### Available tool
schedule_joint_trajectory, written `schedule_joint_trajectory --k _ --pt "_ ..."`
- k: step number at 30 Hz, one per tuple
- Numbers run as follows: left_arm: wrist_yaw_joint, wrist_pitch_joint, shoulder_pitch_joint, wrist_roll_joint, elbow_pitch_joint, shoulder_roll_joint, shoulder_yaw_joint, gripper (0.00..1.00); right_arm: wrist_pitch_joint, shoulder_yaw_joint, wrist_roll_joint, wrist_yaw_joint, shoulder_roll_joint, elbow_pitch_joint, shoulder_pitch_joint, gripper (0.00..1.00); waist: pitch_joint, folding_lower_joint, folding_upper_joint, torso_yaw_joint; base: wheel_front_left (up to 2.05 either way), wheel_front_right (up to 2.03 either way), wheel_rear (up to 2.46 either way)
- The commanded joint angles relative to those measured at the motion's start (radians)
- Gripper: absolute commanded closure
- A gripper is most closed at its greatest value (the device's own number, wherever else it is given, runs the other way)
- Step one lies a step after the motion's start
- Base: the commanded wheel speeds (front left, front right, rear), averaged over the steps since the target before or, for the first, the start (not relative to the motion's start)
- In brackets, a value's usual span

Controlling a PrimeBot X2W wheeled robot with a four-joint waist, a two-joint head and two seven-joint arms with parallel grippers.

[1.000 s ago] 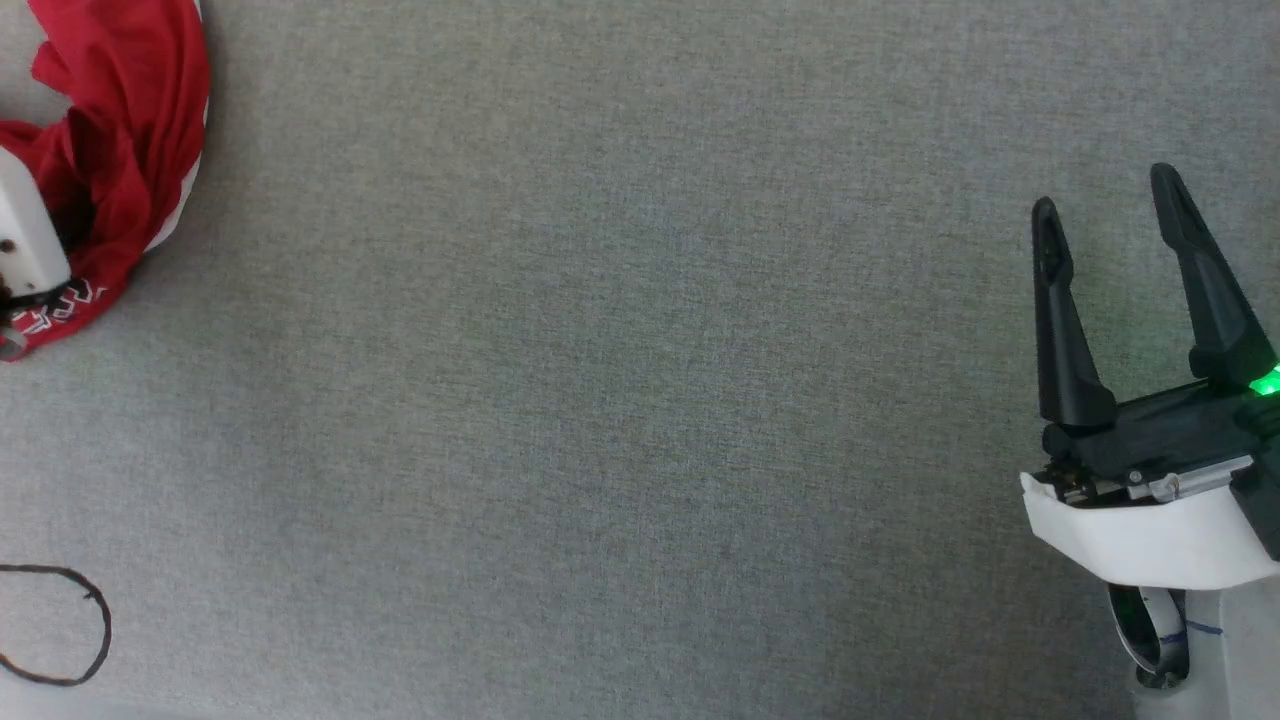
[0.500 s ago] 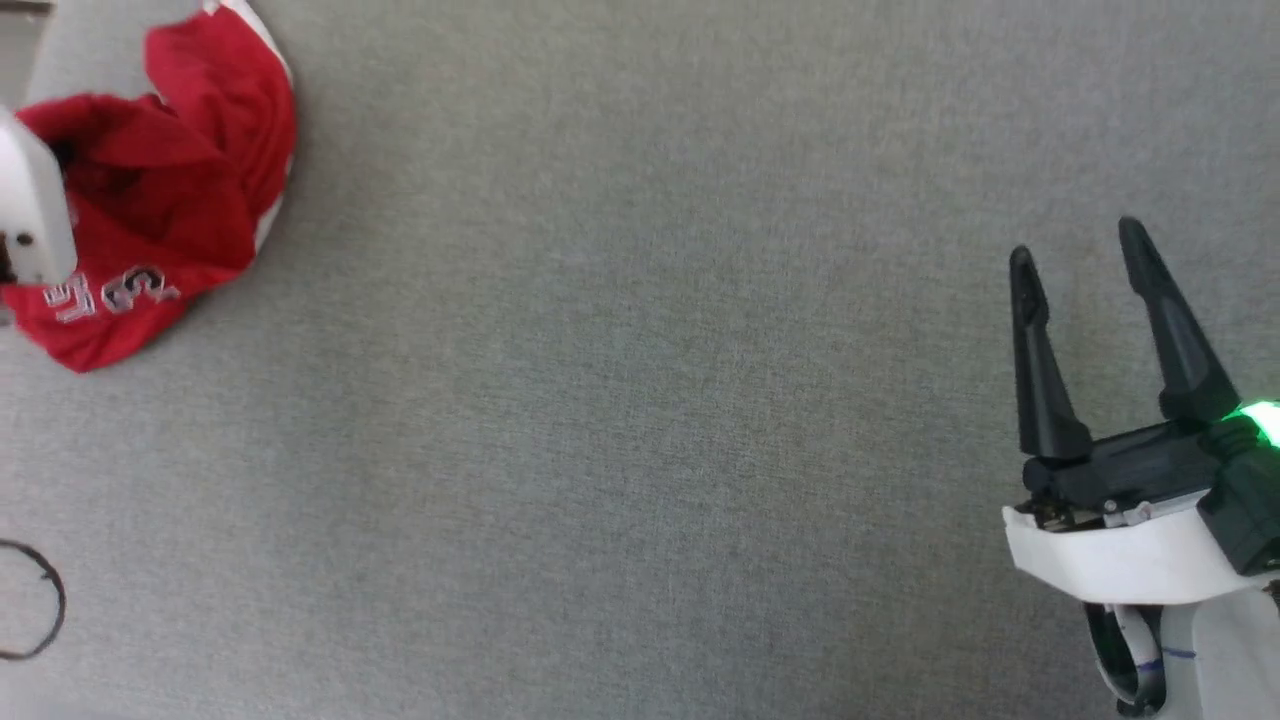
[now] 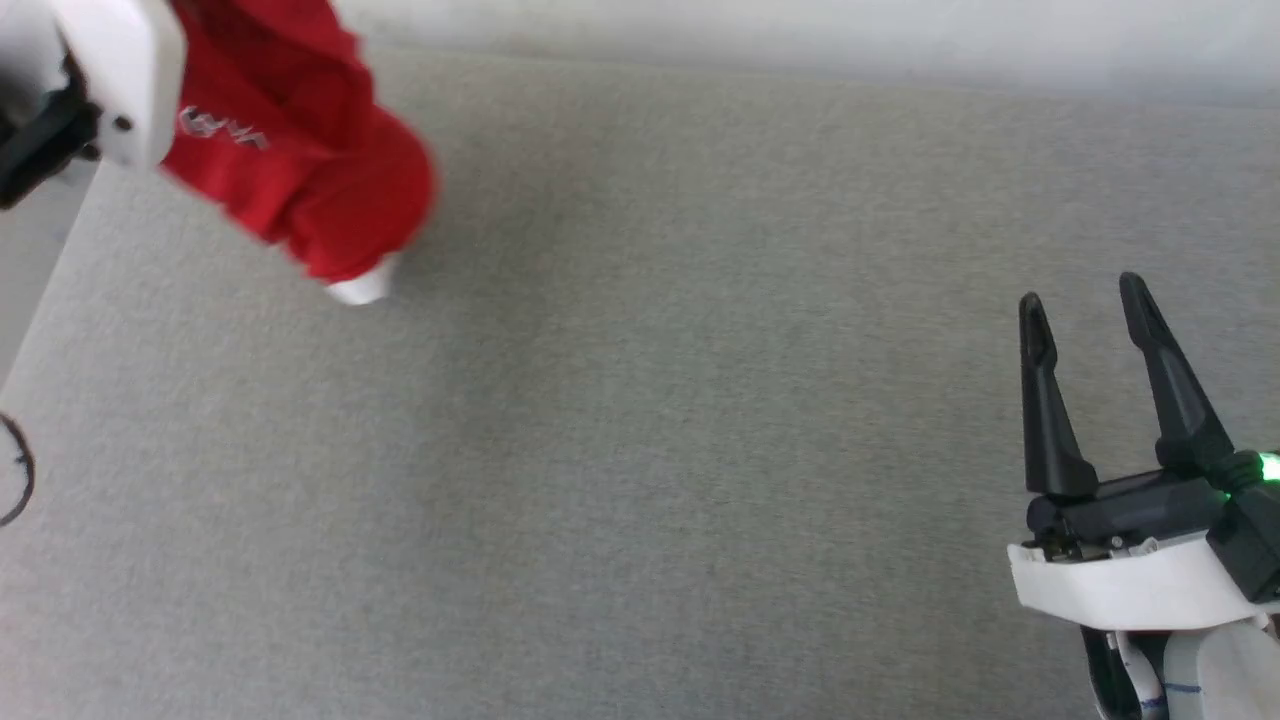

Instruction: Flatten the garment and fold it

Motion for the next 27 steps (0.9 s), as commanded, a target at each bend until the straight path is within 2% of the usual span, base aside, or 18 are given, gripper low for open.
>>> schedule_joint_trajectory --k 1,9,17,21,27 --pt "-0.006 -0.008 -0.030 0.002 -0.023 -0.008 -0.023 1.00 -0.005 -0.002 0.013 -0.002 0.003 0.004 0.014 0.00 -0.051 0.0003 -0.0001 -0.056 0.00 0.00 0.00" --pt "-0.006 -0.034 -0.143 -0.060 -0.115 -0.083 -0.155 1.00 -0.005 -0.003 0.050 -0.002 0.003 0.008 0.033 0.00 -0.100 0.0003 -0.0001 -0.191 0.00 0.00 0.00" --pt "-0.006 -0.110 -0.150 -0.141 -0.142 -0.213 -0.301 1.00 -0.005 -0.019 0.072 -0.002 0.003 0.012 0.049 0.00 -0.105 0.0003 -0.0001 -0.321 0.00 0.00 0.00" --pt "-0.006 -0.152 -0.097 -0.177 -0.132 -0.257 -0.396 1.00 -0.005 -0.031 0.082 -0.002 0.003 0.008 0.056 0.00 -0.093 0.0003 -0.0001 -0.353 0.00 0.00 0.00" --pt "-0.007 -0.204 0.035 -0.241 -0.071 -0.309 -0.552 1.00 -0.005 -0.031 0.087 -0.002 0.003 0.006 0.041 0.00 -0.057 0.0003 -0.0001 -0.366 0.00 0.00 0.00"
